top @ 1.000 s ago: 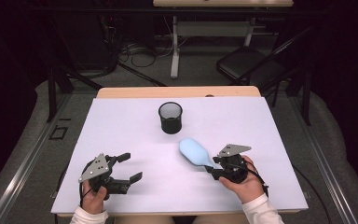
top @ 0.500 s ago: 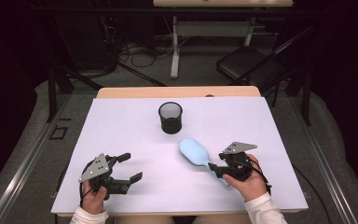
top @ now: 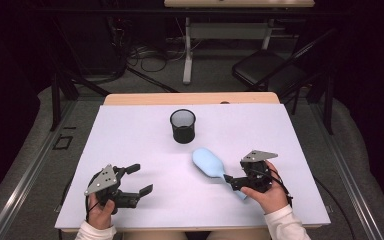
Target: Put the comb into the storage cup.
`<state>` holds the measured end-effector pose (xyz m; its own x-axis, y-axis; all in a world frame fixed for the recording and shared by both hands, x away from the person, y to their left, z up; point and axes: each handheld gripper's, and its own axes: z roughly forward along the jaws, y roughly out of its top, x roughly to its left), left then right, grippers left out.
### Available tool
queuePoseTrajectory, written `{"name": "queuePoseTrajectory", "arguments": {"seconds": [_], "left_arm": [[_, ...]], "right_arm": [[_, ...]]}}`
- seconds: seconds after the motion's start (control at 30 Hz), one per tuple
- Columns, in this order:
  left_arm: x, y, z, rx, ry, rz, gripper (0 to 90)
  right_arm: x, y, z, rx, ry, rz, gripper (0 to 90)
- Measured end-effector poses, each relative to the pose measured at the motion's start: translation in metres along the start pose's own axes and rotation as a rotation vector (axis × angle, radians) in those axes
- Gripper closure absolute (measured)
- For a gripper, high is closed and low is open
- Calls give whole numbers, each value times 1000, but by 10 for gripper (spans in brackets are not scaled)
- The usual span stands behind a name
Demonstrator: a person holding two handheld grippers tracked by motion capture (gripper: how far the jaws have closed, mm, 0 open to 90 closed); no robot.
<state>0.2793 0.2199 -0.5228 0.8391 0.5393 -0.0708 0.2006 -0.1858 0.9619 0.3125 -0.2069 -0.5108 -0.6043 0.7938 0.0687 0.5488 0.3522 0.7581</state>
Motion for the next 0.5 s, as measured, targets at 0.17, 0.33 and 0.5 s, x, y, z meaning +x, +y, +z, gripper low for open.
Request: {"name": "queuePoseTrajectory", "arguments": {"seconds": [0.17,0.33,0.5], "left_arm": [[0,0,0,-1,2,-5,155],[0,0,0,0,2,-9,155],[1,0,0,0,0,-6,155]], "right_arm": [[0,0,1,7,-11,-5,140],[0,0,3,13,-20,1,39],[0,-1,4,17,-34,5,0]]}}
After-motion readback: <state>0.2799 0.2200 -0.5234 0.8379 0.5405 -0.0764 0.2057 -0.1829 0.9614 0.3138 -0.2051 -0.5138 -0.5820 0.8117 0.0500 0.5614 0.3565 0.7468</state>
